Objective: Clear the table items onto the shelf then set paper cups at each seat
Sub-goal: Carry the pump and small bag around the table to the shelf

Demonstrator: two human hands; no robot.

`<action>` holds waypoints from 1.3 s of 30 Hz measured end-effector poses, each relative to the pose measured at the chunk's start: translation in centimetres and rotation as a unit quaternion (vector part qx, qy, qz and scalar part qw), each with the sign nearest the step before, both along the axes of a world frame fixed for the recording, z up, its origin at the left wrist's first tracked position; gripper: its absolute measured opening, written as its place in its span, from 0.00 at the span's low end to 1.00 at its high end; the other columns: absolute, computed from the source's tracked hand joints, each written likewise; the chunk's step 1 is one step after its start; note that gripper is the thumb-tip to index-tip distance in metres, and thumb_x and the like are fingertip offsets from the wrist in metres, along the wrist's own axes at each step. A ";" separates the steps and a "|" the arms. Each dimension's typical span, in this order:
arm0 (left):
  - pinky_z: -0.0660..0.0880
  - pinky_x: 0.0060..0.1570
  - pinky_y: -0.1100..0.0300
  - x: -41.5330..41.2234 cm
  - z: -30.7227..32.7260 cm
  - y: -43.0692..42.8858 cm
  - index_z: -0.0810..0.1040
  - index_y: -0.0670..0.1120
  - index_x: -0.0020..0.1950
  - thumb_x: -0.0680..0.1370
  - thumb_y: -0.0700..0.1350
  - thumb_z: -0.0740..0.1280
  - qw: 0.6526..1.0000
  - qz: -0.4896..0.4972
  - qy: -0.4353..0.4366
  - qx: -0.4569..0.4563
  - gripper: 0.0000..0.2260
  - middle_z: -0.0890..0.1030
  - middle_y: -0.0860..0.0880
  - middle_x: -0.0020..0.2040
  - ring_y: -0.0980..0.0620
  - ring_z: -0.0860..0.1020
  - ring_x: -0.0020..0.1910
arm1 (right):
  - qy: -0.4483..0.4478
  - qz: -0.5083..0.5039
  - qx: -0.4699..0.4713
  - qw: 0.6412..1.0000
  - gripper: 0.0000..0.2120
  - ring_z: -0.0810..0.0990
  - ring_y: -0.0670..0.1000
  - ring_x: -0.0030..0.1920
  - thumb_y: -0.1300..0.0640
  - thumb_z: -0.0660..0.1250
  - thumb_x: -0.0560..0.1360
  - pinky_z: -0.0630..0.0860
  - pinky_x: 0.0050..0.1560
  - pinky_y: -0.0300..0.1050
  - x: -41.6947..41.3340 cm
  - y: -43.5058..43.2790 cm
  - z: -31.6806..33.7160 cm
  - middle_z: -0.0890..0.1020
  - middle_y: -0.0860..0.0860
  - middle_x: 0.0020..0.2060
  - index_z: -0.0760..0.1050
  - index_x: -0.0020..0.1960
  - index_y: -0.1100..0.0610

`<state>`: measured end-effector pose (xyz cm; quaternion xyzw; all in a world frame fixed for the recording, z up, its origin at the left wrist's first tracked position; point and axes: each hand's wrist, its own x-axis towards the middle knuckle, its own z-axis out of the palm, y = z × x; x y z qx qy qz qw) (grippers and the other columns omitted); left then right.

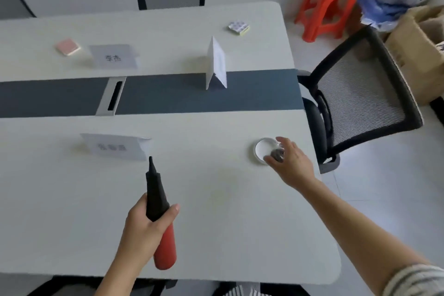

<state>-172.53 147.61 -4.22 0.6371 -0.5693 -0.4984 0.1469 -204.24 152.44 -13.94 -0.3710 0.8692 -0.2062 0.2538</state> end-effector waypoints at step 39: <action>0.73 0.39 0.59 7.2 3.6 27.5 0.77 0.46 0.46 0.72 0.43 0.74 0.924 0.369 0.014 -0.100 0.07 0.81 0.38 0.41 0.42 0.80 0.42 | -0.123 0.422 0.079 0.895 0.20 0.77 0.50 0.49 0.38 0.67 0.71 0.69 0.49 0.42 11.0 11.7 4.9 0.79 0.46 0.51 0.70 0.60 0.41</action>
